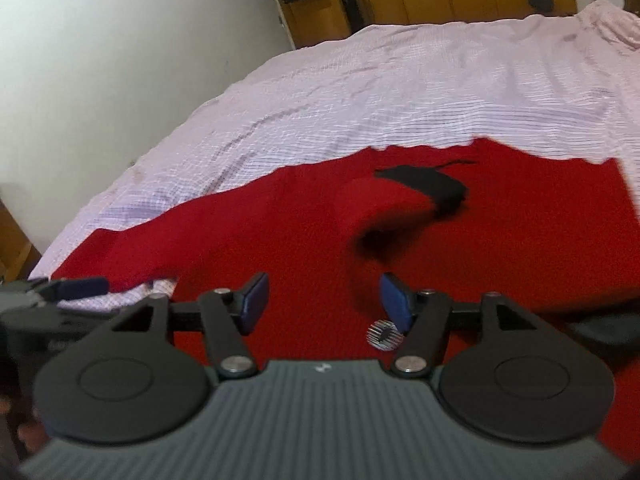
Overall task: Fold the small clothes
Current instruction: 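Lift the sleeve with the right tool, lay it across the body, open, then move the left tool to the other sleeve's black cuff and grasp it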
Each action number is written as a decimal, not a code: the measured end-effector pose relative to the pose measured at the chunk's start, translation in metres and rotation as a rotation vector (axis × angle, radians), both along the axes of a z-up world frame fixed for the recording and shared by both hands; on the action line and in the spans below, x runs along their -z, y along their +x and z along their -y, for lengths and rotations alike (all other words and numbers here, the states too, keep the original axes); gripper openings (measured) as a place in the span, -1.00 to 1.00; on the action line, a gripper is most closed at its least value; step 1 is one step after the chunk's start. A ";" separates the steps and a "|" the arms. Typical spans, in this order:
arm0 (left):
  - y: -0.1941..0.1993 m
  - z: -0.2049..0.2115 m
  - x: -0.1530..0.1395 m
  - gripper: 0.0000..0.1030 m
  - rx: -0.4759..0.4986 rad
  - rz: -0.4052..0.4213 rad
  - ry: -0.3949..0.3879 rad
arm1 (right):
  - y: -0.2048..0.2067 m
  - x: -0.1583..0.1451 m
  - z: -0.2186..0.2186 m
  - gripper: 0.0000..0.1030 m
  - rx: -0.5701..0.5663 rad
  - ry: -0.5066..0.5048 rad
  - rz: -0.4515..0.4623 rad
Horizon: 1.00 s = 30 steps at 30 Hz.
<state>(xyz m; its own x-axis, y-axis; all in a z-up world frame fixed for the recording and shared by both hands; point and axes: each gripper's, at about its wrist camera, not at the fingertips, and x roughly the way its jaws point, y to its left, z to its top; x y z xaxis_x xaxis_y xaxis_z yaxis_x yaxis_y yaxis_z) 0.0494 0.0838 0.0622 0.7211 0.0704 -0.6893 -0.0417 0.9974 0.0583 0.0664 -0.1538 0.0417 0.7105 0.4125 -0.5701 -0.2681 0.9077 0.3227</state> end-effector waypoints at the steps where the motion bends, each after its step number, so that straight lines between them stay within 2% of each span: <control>1: 0.000 0.004 -0.003 1.00 0.008 0.005 -0.001 | -0.006 -0.003 0.010 0.24 0.021 -0.003 -0.005; 7: 0.005 0.025 -0.018 1.00 0.059 0.011 -0.009 | -0.019 -0.010 0.064 0.24 0.191 -0.008 -0.068; 10: 0.013 0.038 -0.024 1.00 0.074 0.011 -0.012 | -0.021 -0.007 0.089 0.24 0.293 0.029 -0.048; 11: 0.016 0.043 -0.027 1.00 0.091 0.012 -0.019 | -0.019 -0.004 0.096 0.27 0.323 0.044 -0.034; 13: 0.022 0.055 -0.029 1.00 0.114 0.007 -0.032 | -0.012 0.004 0.108 0.45 0.365 0.059 -0.035; 17: 0.039 0.083 -0.028 1.00 0.144 -0.010 -0.032 | 0.010 0.011 0.122 0.44 0.443 0.072 -0.039; 20: 0.052 0.106 -0.023 1.00 0.168 -0.007 0.005 | 0.027 0.009 0.127 0.42 0.491 0.025 -0.002; 24: 0.072 0.139 -0.012 1.00 0.206 0.003 0.074 | 0.043 0.021 0.135 0.42 0.546 0.011 -0.017; 30: 0.107 0.174 0.017 0.96 0.255 -0.011 0.152 | 0.047 0.040 0.140 0.42 0.514 0.009 -0.027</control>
<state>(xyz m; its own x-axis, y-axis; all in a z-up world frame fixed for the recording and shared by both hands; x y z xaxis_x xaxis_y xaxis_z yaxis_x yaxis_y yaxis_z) 0.1568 -0.0899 0.0454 0.7212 -0.0085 -0.6926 0.2102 0.9555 0.2071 0.1130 -0.2936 0.0018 0.8080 0.0189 -0.5888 0.2201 0.9174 0.3316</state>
